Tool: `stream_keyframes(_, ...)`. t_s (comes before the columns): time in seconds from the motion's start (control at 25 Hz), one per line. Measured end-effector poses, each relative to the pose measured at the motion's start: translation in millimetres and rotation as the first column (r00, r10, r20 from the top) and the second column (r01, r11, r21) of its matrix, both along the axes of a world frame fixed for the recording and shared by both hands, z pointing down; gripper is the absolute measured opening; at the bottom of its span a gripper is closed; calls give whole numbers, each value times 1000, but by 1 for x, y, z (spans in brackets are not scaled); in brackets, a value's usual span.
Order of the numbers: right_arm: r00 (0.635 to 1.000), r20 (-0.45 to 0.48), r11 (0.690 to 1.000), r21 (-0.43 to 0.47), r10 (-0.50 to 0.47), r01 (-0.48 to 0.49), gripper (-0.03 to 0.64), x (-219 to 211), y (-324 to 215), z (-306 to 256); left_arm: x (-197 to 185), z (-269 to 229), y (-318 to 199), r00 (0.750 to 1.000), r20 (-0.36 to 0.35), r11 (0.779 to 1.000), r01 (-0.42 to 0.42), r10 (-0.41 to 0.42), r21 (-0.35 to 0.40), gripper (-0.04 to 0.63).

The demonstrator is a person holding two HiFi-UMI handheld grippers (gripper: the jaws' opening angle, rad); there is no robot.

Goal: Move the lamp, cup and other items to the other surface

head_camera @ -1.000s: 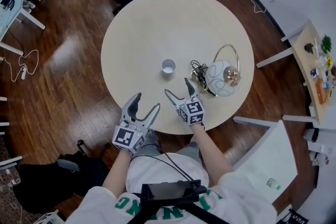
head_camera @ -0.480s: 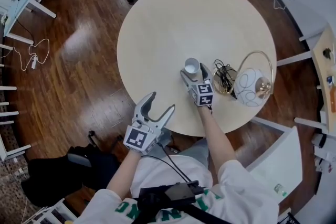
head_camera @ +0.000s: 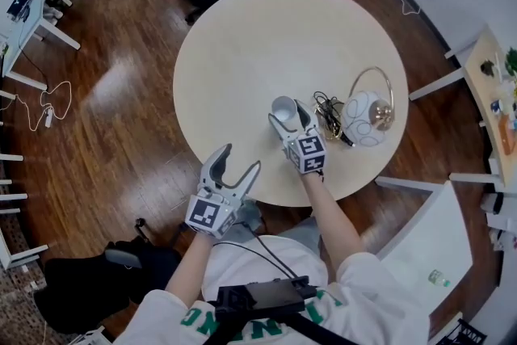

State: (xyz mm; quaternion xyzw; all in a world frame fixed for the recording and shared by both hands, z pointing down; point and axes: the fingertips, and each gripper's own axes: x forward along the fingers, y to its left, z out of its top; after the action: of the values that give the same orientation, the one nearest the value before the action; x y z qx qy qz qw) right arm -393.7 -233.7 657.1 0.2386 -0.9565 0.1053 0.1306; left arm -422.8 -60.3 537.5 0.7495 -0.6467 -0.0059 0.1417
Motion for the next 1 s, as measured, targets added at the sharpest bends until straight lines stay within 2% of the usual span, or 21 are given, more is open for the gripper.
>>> stream_keyframes(0.16,999,48,999,31,-14,12,357,33,29,-42,19,-3,2,1000,-7,999,-7,7,44,308)
stream_keyframes(0.36,996,86,999,22,31,-33,356,79,65,-67,43,-10,8,999,-19,997,-48,50,68,308)
stream_keyframes(0.48,989,112,995,0,97,-97,356,112,83,-87,65,-21,6,993,-24,991,-110,112,70,308)
stream_keyframes(0.6,971,150,983,-20,186,-185,356,158,94,-99,102,-27,-2,978,-15,976,-205,207,75,307)
stream_keyframes(0.72,947,182,964,-46,266,-262,356,208,106,-106,146,-26,-7,957,-10,955,-288,290,77,307)
stream_keyframes(0.8,927,195,947,-58,321,-316,356,243,113,-109,178,-27,-10,934,-5,932,-355,356,76,307)
stream_keyframes(0.88,899,201,921,-60,389,-385,356,280,119,-109,211,-27,-14,905,0,902,-424,426,86,307)
stream_keyframes(1.0,844,209,868,-62,494,-493,356,338,126,-107,260,-28,-19,848,9,844,-528,529,92,307)
